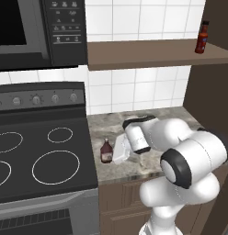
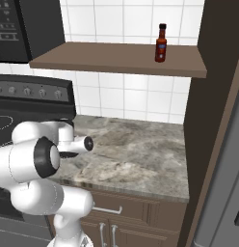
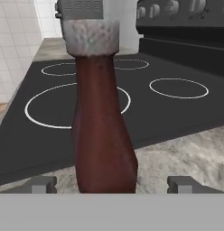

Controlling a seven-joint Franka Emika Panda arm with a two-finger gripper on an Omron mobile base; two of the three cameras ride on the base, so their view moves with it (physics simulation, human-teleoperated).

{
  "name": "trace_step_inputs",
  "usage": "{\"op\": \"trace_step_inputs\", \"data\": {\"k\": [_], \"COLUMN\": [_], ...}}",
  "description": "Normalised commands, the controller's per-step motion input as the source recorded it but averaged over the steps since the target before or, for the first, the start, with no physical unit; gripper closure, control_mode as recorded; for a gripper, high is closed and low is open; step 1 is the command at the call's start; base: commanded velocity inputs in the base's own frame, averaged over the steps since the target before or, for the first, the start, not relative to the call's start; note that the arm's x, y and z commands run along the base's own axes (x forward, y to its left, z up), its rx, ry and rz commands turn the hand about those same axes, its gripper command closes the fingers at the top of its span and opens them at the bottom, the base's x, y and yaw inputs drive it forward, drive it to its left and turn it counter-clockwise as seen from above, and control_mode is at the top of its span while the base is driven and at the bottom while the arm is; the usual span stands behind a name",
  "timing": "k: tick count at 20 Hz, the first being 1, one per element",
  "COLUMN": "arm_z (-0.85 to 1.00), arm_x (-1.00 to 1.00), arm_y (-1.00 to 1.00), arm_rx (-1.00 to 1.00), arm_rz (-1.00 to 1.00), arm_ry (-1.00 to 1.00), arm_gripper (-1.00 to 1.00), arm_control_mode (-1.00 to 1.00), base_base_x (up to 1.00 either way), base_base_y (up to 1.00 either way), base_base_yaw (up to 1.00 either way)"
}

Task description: Take 2 condiments from the cabinet and move them on the counter near the stove.Make sure the condiments are lined up with each other, next to each other.

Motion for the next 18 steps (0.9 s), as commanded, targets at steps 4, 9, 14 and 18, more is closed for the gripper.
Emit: {"op": "trace_step_inputs", "data": {"k": [4,9,14,18], "arm_z": [-0.01,0.2,0.58,0.82], "arm_x": [-0.1,-0.39,-0.35,-0.32], "arm_y": [0.0,-0.15,-0.46,-0.46], "arm_rx": [0.0,0.0,0.0,0.0], "arm_rz": [0.0,0.0,0.0,-0.03], "arm_ry": [0.0,-0.04,-0.06,-0.06], "arm_gripper": [-1.0,-1.0,-1.0,-1.0], "arm_control_mode": [-1.0,-1.0,-1.0,-1.0], "base_base_x": [0.0,0.0,0.0,0.0], "base_base_y": [0.0,0.0,0.0,0.0], "base_base_yaw": [0.0,0.0,0.0,0.0]}}
